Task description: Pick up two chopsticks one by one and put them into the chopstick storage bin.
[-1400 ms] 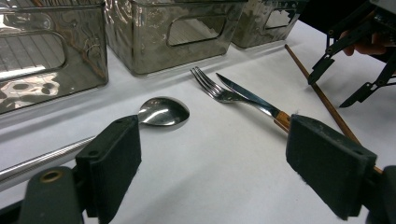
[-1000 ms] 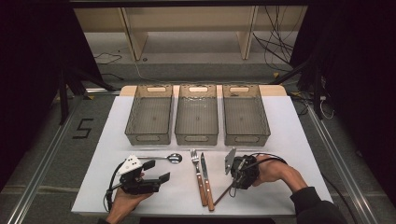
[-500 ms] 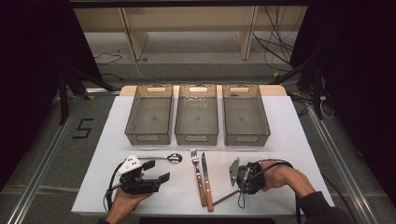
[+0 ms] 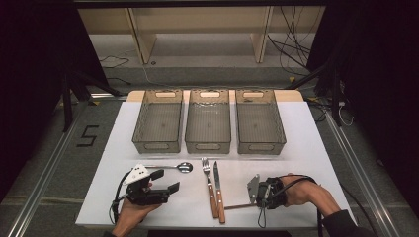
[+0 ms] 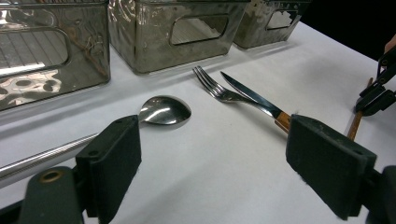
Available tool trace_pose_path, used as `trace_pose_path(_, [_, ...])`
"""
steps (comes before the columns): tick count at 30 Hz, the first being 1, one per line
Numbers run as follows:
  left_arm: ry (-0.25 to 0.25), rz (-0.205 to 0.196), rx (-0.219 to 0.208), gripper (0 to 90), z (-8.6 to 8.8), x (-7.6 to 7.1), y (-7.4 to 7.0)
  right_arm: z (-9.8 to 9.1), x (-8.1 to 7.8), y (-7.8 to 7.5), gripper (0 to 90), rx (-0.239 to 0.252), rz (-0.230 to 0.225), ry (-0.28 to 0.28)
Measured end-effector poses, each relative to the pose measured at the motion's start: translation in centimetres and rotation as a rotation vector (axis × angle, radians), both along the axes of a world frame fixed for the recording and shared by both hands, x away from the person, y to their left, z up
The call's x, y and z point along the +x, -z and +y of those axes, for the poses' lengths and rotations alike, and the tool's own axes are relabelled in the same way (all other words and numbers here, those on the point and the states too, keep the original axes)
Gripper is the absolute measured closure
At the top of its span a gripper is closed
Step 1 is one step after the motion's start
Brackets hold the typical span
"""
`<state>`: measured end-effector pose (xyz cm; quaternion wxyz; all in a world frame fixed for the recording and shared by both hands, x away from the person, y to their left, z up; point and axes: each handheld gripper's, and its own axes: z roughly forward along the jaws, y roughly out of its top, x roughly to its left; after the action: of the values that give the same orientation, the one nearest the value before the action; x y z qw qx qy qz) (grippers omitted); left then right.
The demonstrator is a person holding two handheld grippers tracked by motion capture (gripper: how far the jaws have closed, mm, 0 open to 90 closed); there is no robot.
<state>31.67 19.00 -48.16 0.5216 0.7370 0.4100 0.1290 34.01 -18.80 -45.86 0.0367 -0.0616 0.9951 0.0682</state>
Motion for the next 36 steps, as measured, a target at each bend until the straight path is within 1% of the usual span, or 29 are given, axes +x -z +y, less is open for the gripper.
trace_pose_path(2, [-0.003, 0.002, -0.004, 18.1, 0.0, 0.0, 0.0, 0.0, 0.1, 0.0, 85.2, 0.002, 0.002, 0.010])
trace_pose_path(3, [-0.003, 0.002, -0.004, 18.1, 0.0, 0.0, 0.0, 0.0, 0.2, -0.1, 85.2, 0.000, -0.001, 0.026])
trace_pose_path(4, [-0.003, 0.003, -0.004, 18.1, 0.0, 0.0, 0.0, -0.1, 0.3, -0.1, 85.3, 0.011, -0.007, 0.044])
trace_pose_path(5, [-0.004, 0.002, -0.005, 18.1, 0.0, 0.0, 0.0, -0.1, 0.5, -0.2, 85.3, 0.017, -0.002, 0.070])
trace_pose_path(6, [-0.004, 0.002, -0.004, 18.1, 0.0, 0.0, 0.0, -0.1, 0.7, -0.4, 85.4, 0.031, -0.008, 0.088])
trace_pose_path(7, [-0.005, 0.002, -0.004, 18.1, 0.0, 0.0, 0.0, -0.2, 1.0, -0.8, 85.4, 0.050, -0.035, 0.130])
trace_pose_path(8, [-0.005, 0.003, -0.003, 18.1, 0.0, 0.0, 0.0, -0.2, 1.0, -0.8, 85.4, 0.050, -0.035, 0.130])
trace_pose_path(9, [-0.006, 0.004, -0.003, 18.1, 0.0, 0.0, 0.0, -0.3, 1.2, -1.1, 85.4, 0.073, -0.050, 0.149])
trace_pose_path(10, [-0.007, 0.004, -0.003, 18.2, 0.1, 0.0, 0.0, -0.3, 1.4, -1.5, 85.4, 0.100, -0.065, 0.184])
trace_pose_path(11, [-0.008, 0.004, -0.003, 18.1, 0.1, 0.0, 0.0, -0.3, 1.5, -1.8, 85.4, 0.124, -0.067, 0.202])
trace_pose_path(12, [-0.008, 0.005, -0.002, 18.1, 0.1, 0.0, 0.0, -0.4, 1.7, -2.2, 85.4, 0.157, -0.072, 0.233])
trace_pose_path(13, [-0.009, 0.005, -0.001, 18.1, 0.1, 0.0, 0.0, -0.4, 1.9, -2.7, 85.4, 0.196, -0.070, 0.273])
trace_pose_path(16, [-0.010, 0.006, 0.003, 18.1, 0.0, 0.0, 0.0, -0.4, 2.5, -4.3, 85.4, 0.318, -0.063, 0.363])
trace_pose_path(18, [-0.010, 0.005, 0.003, 18.1, 0.0, 0.0, 0.0, -0.1, 2.8, -5.2, 85.4, 0.389, -0.065, 0.433])
trace_pose_path(19, [-0.010, 0.004, 0.004, 18.2, 0.0, 0.0, 0.0, 0.1, 3.0, -5.6, 85.4, 0.426, -0.063, 0.457])
trace_pose_path(21, [-0.010, 0.005, 0.003, 18.1, 0.0, 0.0, 0.0, 0.7, 3.1, -6.1, 85.4, 0.483, -0.050, 0.487])
trace_pose_path(23, [-0.010, 0.005, 0.002, 18.2, 0.0, 0.0, 0.0, 1.5, 3.0, -6.4, 85.3, 0.539, -0.027, 0.510])
trace_pose_path(25, [-0.009, 0.004, 0.003, 18.2, 0.0, 0.0, 0.0, 2.3, 2.9, -6.7, 85.3, 0.596, -0.010, 0.521])
trace_pose_path(26, [-0.007, 0.004, 0.002, 18.2, -0.1, 0.0, 0.0, 2.7, 2.9, -6.8, 85.3, 0.629, 0.006, 0.533])
trace_pose_path(27, [-0.005, 0.006, -0.003, 18.2, -0.1, 0.0, -0.1, 3.0, 2.9, -6.9, 85.3, 0.654, 0.026, 0.543])
trace_pose_path(28, [-0.002, 0.009, -0.009, 18.2, -0.2, 0.0, -0.1, 3.3, 2.9, -7.0, 85.3, 0.673, 0.037, 0.555])
trace_pose_path(31, [0.012, 0.018, -0.031, 18.2, -0.5, -0.2, -0.3, 4.2, 3.0, -7.0, 85.3, 0.730, 0.065, 0.596])
trace_pose_path(33, [0.026, 0.022, -0.047, 18.2, -1.0, -0.3, -0.5, 4.7, 3.2, -6.7, 85.3, 0.785, 0.092, 0.623])
trace_pose_path(34, [0.029, 0.024, -0.056, 18.1, -1.2, -0.3, -0.6, 4.9, 3.2, -6.5, 85.3, 0.805, 0.098, 0.637])
trace_pose_path(35, [0.041, 0.024, -0.053, 18.2, -1.4, -0.3, -0.7, 5.0, 3.2, -6.4, 85.3, 0.820, 0.105, 0.648])
trace_pose_path(36, [0.046, 0.031, -0.061, 18.3, -1.7, -0.4, -0.8, 5.2, 3.3, -6.3, 85.3, 0.848, 0.118, 0.656])
